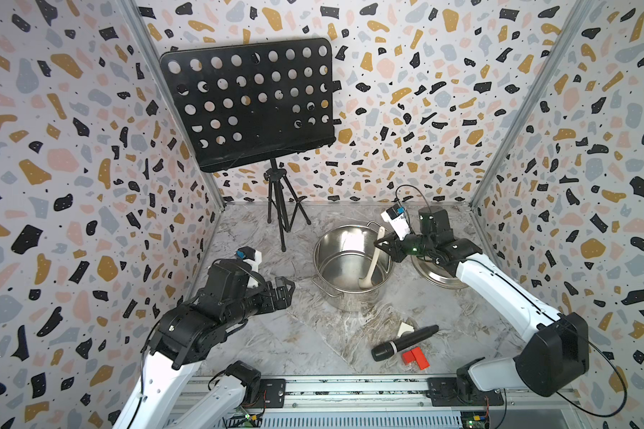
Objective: Stir the soup with a spoon
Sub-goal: Stir the soup in the pan with a stick.
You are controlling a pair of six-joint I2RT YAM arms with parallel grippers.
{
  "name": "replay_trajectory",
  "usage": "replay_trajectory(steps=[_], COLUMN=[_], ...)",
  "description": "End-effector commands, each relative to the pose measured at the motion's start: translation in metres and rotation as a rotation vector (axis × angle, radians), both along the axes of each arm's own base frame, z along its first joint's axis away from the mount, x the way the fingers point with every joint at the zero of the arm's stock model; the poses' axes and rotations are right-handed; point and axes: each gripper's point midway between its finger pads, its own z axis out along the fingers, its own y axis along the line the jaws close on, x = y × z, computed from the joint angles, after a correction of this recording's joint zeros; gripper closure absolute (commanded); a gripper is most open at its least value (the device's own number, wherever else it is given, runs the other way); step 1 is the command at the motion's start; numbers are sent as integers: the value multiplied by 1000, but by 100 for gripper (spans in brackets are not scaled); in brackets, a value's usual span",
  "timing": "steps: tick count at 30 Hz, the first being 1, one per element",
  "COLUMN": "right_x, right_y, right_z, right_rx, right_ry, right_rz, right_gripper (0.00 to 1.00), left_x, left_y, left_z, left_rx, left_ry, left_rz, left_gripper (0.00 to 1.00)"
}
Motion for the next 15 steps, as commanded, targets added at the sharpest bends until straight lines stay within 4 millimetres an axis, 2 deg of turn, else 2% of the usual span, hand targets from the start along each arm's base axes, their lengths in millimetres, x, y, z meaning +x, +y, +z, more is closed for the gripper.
replay_trajectory(steps=[1, 4, 8, 11, 15], right_x=[-30, -36, -33, -18, 8], right_y=[31, 57, 93, 112, 127], right_z=[28, 31, 28, 27, 23], right_rx=[17, -15, -14, 4, -32], right_ry=[-119, -171, -179, -197, -225], right_rz=[134, 193, 265, 277, 264], right_gripper=[100, 100, 100, 100, 100], left_x=[10, 12, 11, 9, 5], left_y=[1, 1, 4, 5, 7], left_z=[15, 19, 20, 19, 17], left_rx=[-6, -12, -13, -26, -42], left_ry=[-81, -97, -102, -102, -95], left_rz=[14, 21, 36, 48, 61], left_gripper=[1, 0, 1, 1, 1])
